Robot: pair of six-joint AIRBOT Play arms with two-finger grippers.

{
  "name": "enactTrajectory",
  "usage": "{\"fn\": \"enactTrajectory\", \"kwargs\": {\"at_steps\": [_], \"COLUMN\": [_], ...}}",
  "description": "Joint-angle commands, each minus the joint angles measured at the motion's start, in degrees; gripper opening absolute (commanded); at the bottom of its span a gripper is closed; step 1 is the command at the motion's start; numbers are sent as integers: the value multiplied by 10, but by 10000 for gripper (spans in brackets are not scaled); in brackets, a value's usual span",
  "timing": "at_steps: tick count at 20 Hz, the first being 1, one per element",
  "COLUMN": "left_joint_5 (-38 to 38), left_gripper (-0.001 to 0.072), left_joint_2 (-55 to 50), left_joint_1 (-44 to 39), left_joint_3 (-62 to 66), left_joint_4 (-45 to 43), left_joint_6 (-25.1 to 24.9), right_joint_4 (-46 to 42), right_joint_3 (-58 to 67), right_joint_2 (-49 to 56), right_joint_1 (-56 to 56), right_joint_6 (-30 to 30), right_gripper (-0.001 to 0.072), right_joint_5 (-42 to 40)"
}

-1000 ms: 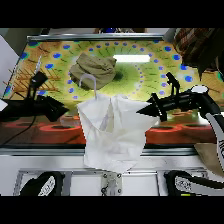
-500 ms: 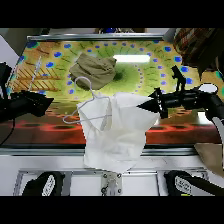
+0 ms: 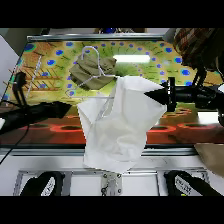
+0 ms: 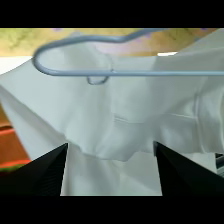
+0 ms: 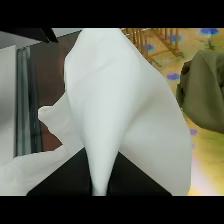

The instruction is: Fold the clothes and pants, and hang the long-sleeved shirts on hangers.

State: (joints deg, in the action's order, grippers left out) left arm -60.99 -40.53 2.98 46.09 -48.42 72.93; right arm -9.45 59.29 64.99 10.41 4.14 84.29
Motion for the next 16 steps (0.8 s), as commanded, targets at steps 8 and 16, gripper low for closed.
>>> {"fn": "enactTrajectory", "kwargs": {"at_steps": [8, 16], "left_joint_5": [206, 143], "left_gripper": [561, 552], "left_joint_2": [-70, -156], "left_joint_1": [-299, -316], "left_joint_3": [-29, 32], "left_joint_4": [0, -1], "left_joint_6": [146, 152], "right_joint_4": [0, 0], "right_joint_3": [1, 1], "right_joint_2": [-7, -7], "right_joint_1": [2, 2], "right_joint_6": [7, 7], "right_gripper": [25, 25], "right_joint_5": [-11, -11]}}
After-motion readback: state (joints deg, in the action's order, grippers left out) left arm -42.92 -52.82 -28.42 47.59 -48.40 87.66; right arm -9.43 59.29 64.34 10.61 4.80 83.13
